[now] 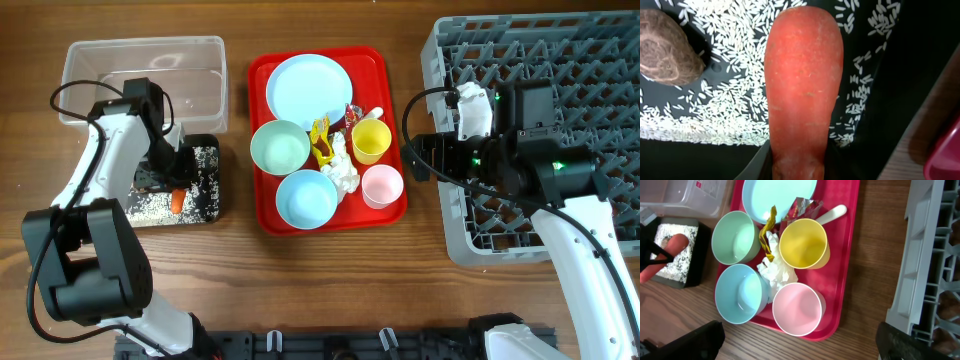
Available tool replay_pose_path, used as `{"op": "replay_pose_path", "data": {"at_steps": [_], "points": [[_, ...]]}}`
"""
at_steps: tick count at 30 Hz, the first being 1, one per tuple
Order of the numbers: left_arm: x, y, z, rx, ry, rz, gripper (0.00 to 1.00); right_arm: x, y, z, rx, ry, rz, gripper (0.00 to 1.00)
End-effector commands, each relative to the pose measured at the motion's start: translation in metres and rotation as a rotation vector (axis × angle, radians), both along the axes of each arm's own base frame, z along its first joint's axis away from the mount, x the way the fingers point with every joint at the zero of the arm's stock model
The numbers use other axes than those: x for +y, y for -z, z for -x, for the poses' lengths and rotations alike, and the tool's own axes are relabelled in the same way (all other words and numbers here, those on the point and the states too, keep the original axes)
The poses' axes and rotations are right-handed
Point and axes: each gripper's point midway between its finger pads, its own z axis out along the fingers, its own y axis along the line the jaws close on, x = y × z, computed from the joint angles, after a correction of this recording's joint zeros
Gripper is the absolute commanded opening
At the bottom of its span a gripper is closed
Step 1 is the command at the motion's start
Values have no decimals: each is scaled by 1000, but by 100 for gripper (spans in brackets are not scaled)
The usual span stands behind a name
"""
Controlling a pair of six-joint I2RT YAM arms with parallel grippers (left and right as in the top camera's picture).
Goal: Sort waste into correct bins and load items into the dishwasher rack
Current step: 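Lift the carrot with the left gripper and set it on the black tray, then move the left gripper to the red tray and grasp the white tissue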
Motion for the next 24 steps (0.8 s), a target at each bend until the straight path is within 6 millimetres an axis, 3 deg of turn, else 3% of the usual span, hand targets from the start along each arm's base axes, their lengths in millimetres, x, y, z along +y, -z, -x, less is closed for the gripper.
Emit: {"op": "replay_pose_path", "data": {"at_steps": [1, 10, 18, 21, 24], "points": [[0, -3, -2, -25, -15, 8, 23, 0, 4, 0, 1, -19, 12, 100], [1, -3, -5, -38, -15, 6, 49, 0, 5, 1, 5, -16, 16, 100], [0, -6, -4, -36, -16, 9, 59, -2, 5, 0, 7, -10, 25, 100], [-12, -24, -10, -80, -17, 77, 64, -2, 5, 0, 6, -10, 24, 100], [-32, -64, -25, -224, -4, 184, 78, -2, 5, 0, 6, -10, 24, 100]]}}
